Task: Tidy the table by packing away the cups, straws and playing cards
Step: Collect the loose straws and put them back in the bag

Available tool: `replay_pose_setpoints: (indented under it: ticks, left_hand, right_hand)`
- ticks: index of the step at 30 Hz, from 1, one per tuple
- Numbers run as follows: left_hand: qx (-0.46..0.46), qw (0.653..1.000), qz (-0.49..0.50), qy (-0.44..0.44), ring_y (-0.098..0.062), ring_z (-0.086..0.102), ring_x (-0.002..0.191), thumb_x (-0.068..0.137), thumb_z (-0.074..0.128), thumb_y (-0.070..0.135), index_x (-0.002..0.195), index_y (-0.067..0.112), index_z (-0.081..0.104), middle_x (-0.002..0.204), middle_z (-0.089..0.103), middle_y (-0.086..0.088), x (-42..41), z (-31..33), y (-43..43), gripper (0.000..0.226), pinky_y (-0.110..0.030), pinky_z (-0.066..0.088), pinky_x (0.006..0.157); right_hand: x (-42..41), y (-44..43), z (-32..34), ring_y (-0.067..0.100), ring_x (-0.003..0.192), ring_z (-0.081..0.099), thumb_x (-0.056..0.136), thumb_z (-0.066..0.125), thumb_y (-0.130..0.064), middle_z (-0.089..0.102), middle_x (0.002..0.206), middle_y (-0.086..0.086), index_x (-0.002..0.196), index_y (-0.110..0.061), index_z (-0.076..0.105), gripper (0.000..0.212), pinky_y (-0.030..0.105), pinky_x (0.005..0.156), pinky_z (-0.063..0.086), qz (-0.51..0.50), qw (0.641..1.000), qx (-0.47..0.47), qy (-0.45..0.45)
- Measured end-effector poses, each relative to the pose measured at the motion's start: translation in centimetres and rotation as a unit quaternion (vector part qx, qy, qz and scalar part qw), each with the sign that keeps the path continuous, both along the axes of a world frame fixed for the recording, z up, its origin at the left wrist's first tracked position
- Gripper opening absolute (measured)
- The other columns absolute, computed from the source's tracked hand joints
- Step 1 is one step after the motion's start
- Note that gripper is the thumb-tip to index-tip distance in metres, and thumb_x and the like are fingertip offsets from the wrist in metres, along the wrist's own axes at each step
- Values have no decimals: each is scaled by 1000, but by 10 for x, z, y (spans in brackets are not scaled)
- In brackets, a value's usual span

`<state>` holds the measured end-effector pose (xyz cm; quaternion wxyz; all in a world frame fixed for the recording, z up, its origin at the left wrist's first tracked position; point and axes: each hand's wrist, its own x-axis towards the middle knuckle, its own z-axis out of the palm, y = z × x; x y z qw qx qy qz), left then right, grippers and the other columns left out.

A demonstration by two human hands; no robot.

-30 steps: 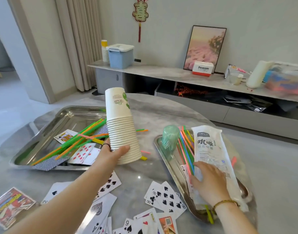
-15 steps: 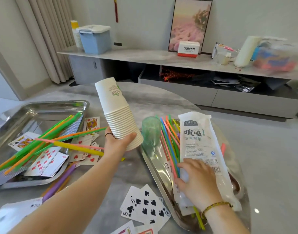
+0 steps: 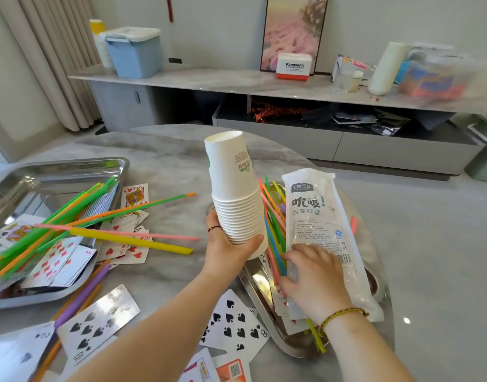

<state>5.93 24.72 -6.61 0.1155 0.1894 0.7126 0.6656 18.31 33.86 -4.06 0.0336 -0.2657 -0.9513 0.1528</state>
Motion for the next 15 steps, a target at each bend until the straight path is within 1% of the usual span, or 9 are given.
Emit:
replay_pose_setpoints:
  ticks: [4, 6, 7, 9, 10, 11, 12, 14, 15]
  left_hand:
    - [-8, 1000, -4, 23, 12, 45, 82, 65, 76, 6, 109, 27, 26, 92, 44, 24, -1, 0, 7, 70, 7, 34, 57]
    - [-9, 1000, 2, 27, 9, 47, 83, 65, 76, 5, 109, 27, 26, 93, 44, 22, -2, 1, 10, 70, 4, 35, 58]
    - [-14, 999, 4, 29, 4, 49, 85, 65, 76, 5, 109, 27, 26, 93, 46, 19, -3, 1, 11, 70, 1, 36, 62]
    - [-31, 999, 8, 39, -11, 50, 97, 63, 77, 7, 111, 26, 28, 100, 46, 10, -2, 0, 14, 71, -16, 39, 82]
    - [-44, 998, 13, 49, -16, 47, 105, 62, 78, 9, 115, 23, 31, 104, 44, 8, -2, -1, 15, 73, -26, 38, 91]
    - [-61, 996, 21, 60, -17, 44, 109, 61, 79, 11, 120, 19, 33, 105, 42, 10, -1, -2, 16, 76, -35, 36, 99]
    - [-85, 993, 29, 72, -13, 40, 107, 60, 79, 14, 125, 15, 33, 102, 40, 15, 0, -3, 17, 80, -43, 29, 106]
    - [-134, 987, 31, 88, -3, 35, 93, 60, 79, 21, 128, 14, 32, 94, 37, 24, 1, -4, 17, 83, -49, 18, 110]
    - [-144, 985, 23, 88, 0, 36, 87, 58, 79, 23, 125, 17, 32, 91, 38, 26, 1, -5, 16, 82, -49, 20, 110]
  right_hand:
    - [1, 0, 0, 15, 132, 20, 84, 49, -40, 37, 137, -11, 125, -31, 43, 42, 40, 113, 7, -13, 1000, 2, 0]
    - [0, -3, -1, 17, 135, 14, 82, 50, -44, 32, 141, -9, 127, -30, 40, 47, 45, 112, 1, -15, 1000, 5, -15]
    - [0, -5, -3, 19, 137, 10, 80, 51, -46, 28, 143, -8, 127, -30, 39, 51, 47, 112, -2, -12, 1000, 7, -28]
    - [-1, -7, -5, 22, 139, 3, 77, 54, -48, 20, 147, -7, 127, -30, 37, 57, 52, 111, -6, -4, 998, 14, -55]
    - [-1, -7, -5, 23, 139, 1, 75, 56, -48, 18, 148, -7, 128, -30, 36, 59, 52, 111, -7, -2, 998, 18, -64]
    - [0, -6, -6, 23, 139, 0, 76, 56, -48, 17, 149, -6, 128, -31, 36, 59, 52, 111, -7, -3, 997, 22, -68]
    - [1, -5, -5, 23, 140, 1, 76, 56, -46, 18, 149, -6, 129, -31, 35, 59, 52, 111, -7, -5, 997, 25, -66]
    - [2, -1, -3, 20, 139, 5, 79, 54, -44, 23, 147, -7, 130, -30, 36, 56, 49, 112, -4, -8, 999, 21, -46]
    - [2, -1, -1, 17, 138, 11, 81, 53, -43, 28, 145, -8, 130, -30, 37, 53, 46, 113, -2, -8, 1000, 14, -25]
